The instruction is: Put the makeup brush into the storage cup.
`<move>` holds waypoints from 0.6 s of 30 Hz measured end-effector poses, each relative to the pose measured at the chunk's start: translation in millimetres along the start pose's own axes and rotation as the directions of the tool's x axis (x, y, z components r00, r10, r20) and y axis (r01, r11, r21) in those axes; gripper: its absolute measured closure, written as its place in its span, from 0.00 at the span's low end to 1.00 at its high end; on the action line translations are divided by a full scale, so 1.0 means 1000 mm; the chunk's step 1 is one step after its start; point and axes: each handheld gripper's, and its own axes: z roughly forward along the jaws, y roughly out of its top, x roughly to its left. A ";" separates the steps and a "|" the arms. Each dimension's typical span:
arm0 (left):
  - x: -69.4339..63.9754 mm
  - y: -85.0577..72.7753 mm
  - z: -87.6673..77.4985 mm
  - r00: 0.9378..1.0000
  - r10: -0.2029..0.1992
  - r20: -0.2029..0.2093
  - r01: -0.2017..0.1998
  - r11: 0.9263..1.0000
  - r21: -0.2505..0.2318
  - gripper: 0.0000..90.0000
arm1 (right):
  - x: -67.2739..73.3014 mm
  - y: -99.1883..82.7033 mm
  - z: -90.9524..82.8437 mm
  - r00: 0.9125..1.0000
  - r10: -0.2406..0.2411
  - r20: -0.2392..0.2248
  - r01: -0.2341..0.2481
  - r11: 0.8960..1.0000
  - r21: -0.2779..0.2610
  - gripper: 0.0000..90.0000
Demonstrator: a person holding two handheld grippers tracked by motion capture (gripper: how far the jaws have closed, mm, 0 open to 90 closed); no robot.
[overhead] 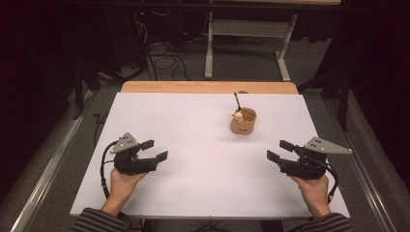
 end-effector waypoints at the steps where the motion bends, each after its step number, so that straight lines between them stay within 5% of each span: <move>1: 0.000 0.000 0.000 1.000 0.001 0.000 -0.001 1.000 0.000 0.31 | 0.000 -0.001 0.000 1.000 0.002 0.002 -0.002 1.000 -0.002 0.38; 18: -0.001 0.000 0.000 1.000 -0.001 0.004 0.001 1.000 -0.005 0.30 | 0.000 -0.014 0.001 0.999 0.001 0.038 0.000 1.000 -0.018 0.39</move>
